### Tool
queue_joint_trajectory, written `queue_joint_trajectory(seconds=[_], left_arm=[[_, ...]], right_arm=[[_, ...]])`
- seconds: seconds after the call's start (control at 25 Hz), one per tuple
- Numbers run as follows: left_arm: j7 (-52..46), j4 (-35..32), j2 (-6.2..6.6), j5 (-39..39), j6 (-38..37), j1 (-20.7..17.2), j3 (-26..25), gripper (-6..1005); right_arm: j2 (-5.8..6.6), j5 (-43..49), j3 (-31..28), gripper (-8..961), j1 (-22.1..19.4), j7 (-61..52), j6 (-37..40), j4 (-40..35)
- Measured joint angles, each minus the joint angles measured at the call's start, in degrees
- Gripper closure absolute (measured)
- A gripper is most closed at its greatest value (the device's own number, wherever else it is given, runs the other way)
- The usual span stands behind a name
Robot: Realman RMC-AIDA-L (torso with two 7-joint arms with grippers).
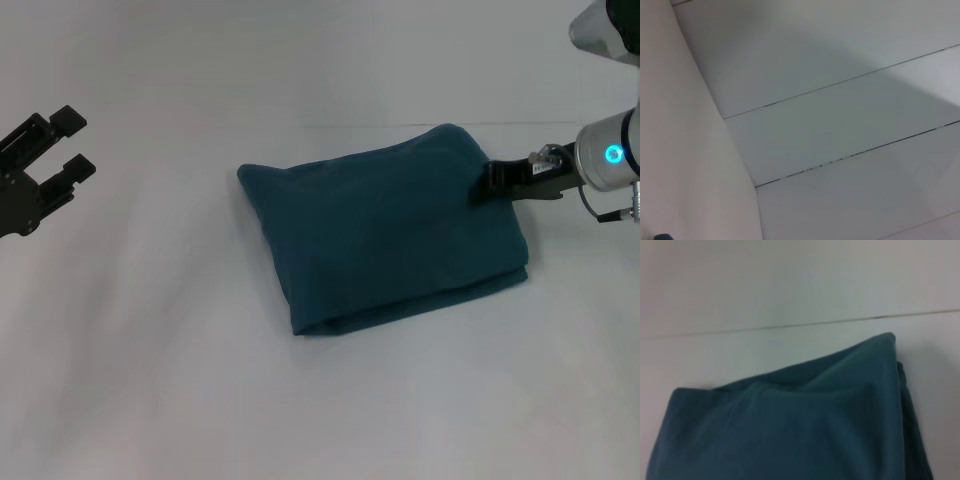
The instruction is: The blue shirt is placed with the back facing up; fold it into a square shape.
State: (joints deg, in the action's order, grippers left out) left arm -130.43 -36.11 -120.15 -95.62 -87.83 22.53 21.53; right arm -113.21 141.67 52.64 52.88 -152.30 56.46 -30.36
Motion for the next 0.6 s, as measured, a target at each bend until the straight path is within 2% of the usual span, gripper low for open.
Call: queue_joint_trajectory(seconds=[0.28, 0.48, 0.6], left_arm=[[0.00, 0.10, 0.00, -0.01, -0.15, -0.03, 0.13, 201], [0.00, 0.10, 0.00, -0.06, -0.26, -0.02, 0.27, 201], [0.01, 0.09, 0.00, -0.04, -0.33, 0.07, 0.27, 201]], right_arm=[[-0.24, 0.63, 1.69, 755, -0.56, 0.43, -0.97, 0.03], [0.47, 0.57, 1.52, 749, -2.03, 0.37, -1.42, -0.66], [1.20, 0.55, 1.48, 598, -3.29, 0.07, -1.10, -1.55]])
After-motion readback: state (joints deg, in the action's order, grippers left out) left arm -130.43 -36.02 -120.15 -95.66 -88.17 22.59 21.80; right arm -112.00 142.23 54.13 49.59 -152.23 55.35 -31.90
